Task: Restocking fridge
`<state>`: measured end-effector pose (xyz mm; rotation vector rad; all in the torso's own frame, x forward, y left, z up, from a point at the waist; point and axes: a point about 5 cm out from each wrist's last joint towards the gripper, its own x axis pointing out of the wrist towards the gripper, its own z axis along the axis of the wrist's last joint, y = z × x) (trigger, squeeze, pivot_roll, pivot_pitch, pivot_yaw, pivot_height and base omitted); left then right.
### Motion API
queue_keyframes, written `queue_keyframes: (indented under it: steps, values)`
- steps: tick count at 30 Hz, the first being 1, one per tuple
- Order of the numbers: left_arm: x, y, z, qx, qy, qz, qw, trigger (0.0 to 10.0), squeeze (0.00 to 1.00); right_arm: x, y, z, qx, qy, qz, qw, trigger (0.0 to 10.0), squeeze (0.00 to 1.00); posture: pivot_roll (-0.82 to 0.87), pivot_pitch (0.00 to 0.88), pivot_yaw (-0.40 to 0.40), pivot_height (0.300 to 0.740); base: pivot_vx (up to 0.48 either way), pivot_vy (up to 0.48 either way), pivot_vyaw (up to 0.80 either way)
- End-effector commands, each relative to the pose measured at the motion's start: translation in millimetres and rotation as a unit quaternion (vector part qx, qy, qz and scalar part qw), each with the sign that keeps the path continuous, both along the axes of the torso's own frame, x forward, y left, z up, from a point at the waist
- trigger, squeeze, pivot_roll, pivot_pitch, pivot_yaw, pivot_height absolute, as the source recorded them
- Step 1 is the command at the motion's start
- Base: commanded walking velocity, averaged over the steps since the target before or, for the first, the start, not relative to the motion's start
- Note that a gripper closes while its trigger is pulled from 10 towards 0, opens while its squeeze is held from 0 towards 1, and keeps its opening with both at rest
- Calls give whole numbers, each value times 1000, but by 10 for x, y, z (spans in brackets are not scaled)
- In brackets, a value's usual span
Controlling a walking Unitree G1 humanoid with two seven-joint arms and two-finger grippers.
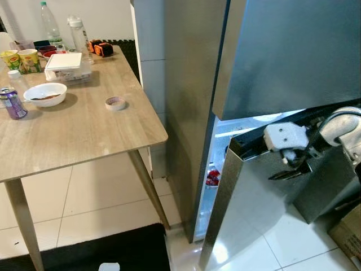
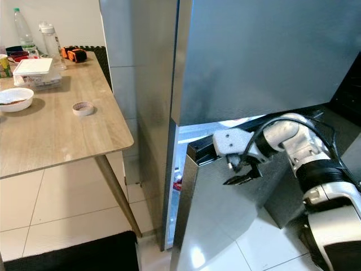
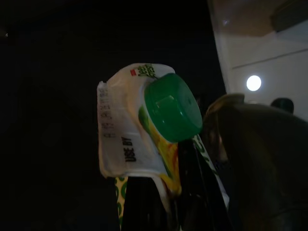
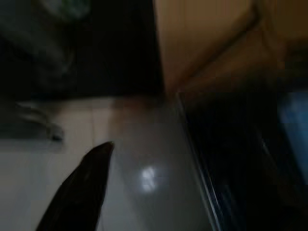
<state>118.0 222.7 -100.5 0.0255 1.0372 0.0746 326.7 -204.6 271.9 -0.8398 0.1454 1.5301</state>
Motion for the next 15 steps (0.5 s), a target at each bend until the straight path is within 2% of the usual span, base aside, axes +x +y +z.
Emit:
queue_keyframes:
  steps: [1, 2, 4, 5, 6, 10, 12, 14, 15]
  values:
    - [-35, -44, -20, -5, 7, -5, 1000, 10000, 0, -93, 147, 152, 59, 12, 50, 997, 10000, 0, -83, 0, -28, 740, 0, 0, 0]
    - [-42, -45, -23, -5, 8, -5, 1000, 10000, 0, -168, 188, 278, 104, 18, 75, 992, 10000, 0, -86, 0, -30, 740, 0, 0, 0]
    - [-46, -53, -26, -7, 9, -5, 1000, 10000, 0, -231, 217, 411, 154, 23, 99, 983, 10000, 0, -86, 0, -30, 740, 0, 0, 0]
    - [-46, -53, -26, -7, 9, -5, 1000, 10000, 0, -231, 217, 411, 154, 23, 99, 983, 10000, 0, -86, 0, -30, 740, 0, 0, 0]
    - [-43, -62, -27, -8, 9, -5, 1000, 10000, 0, -243, 230, 458, 177, 26, 106, 978, 10000, 0, -86, 0, -30, 740, 0, 0, 0]
    - [-34, -76, -27, -10, 8, -5, 1000, 10000, 0, -161, 253, 459, 177, 5, 93, 980, 10000, 0, -86, 0, -30, 740, 0, 0, 0]
    - [-27, -81, -26, -11, 7, -5, 1000, 10000, 0, 27, 273, 343, 132, -22, 48, 990, 10000, 0, -86, 0, -30, 740, 0, 0, 0]
    - [-29, -76, -26, -10, 8, -5, 1000, 10000, 0, 89, 283, 272, 107, -20, 31, 994, 10000, 0, -86, 0, -30, 740, 0, 0, 0]
    - [-31, -74, -26, -10, 8, -5, 1000, 10000, 0, 66, 281, 269, 106, -13, 30, 994, 4549, 0, -86, 0, -30, 740, 0, 0, 0]
